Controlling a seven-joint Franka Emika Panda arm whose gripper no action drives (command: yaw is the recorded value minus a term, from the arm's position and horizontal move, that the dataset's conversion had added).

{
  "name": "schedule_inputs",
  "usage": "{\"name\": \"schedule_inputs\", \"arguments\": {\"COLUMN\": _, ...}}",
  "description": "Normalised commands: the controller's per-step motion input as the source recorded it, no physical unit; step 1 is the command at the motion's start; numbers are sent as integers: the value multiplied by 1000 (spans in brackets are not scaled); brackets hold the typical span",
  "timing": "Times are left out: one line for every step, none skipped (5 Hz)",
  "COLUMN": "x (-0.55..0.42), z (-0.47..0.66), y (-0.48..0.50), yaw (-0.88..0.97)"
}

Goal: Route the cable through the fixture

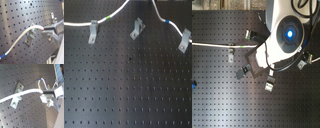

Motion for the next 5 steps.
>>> {"name": "schedule_inputs", "arguments": {"x": -52, "z": 273, "y": 199, "yaw": 97}}
{"name": "schedule_inputs", "arguments": {"x": 69, "z": 308, "y": 379, "yaw": 211}}
{"name": "schedule_inputs", "arguments": {"x": 151, "z": 120, "y": 321, "yaw": 249}}
{"name": "schedule_inputs", "arguments": {"x": 126, "z": -1, "y": 180, "yaw": 363}}
{"name": "schedule_inputs", "arguments": {"x": -44, "z": -32, "y": 159, "yaw": 537}}
